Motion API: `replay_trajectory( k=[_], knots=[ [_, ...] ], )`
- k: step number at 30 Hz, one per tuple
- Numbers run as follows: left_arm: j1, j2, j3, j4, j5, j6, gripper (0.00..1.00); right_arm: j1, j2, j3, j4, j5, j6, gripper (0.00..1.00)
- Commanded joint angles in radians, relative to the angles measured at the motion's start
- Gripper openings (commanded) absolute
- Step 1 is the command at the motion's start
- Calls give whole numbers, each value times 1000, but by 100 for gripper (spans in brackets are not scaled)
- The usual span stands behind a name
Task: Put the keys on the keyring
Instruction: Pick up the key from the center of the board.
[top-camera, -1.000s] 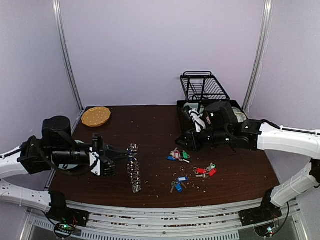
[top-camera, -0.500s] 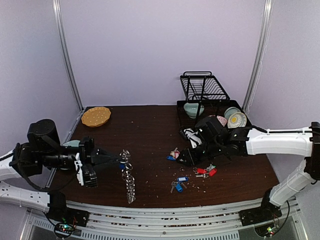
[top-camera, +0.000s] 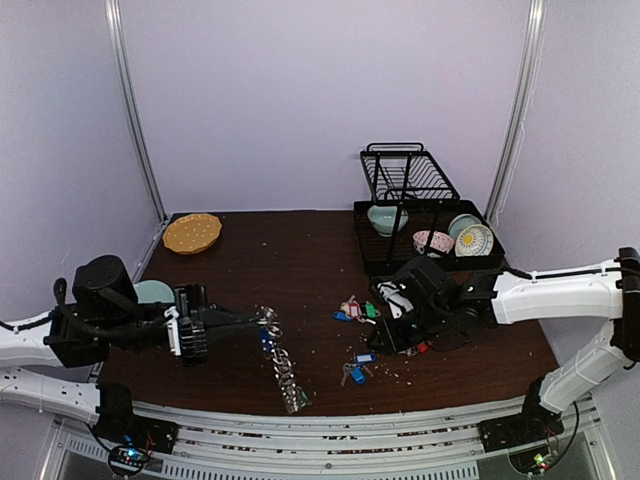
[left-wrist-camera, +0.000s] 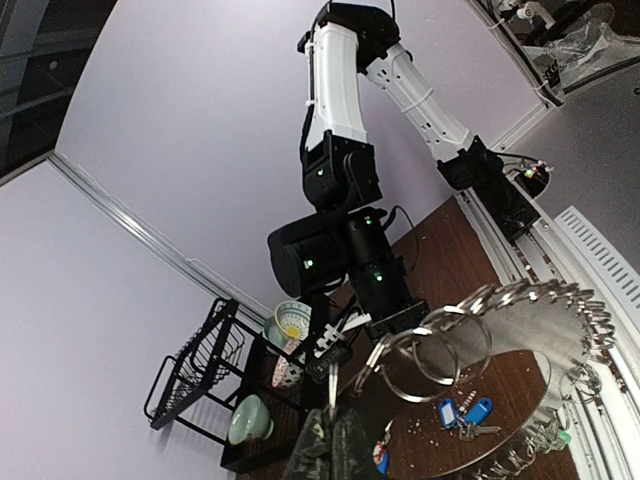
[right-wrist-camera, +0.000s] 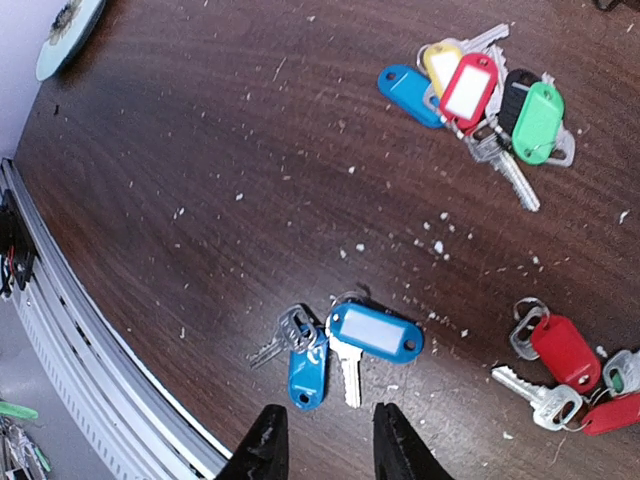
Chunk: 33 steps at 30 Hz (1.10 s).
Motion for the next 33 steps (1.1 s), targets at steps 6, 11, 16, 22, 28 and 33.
replay_trajectory(
  k=[6, 11, 16, 22, 28, 33],
  knots=[
    [-3, -25, -83, 192, -56, -144, 0, 121, 95, 20, 31, 114, 305, 36],
    [-2, -36, -104, 190, -71, -119, 0, 155, 152, 42, 38, 172, 417, 41],
    [-2, -47, -115, 189, -72, -111, 0, 156, 188, 56, 49, 215, 451, 30],
    [-2, -53, -125, 190, -76, -109, 0, 154, 260, 112, 28, 226, 440, 35],
    [-2, -53, -131, 187, -81, -99, 0, 149, 302, 119, 36, 216, 433, 24],
    [-2, -57, -127, 182, -80, -97, 0, 149, 319, 116, 23, 210, 432, 23]
  ],
)
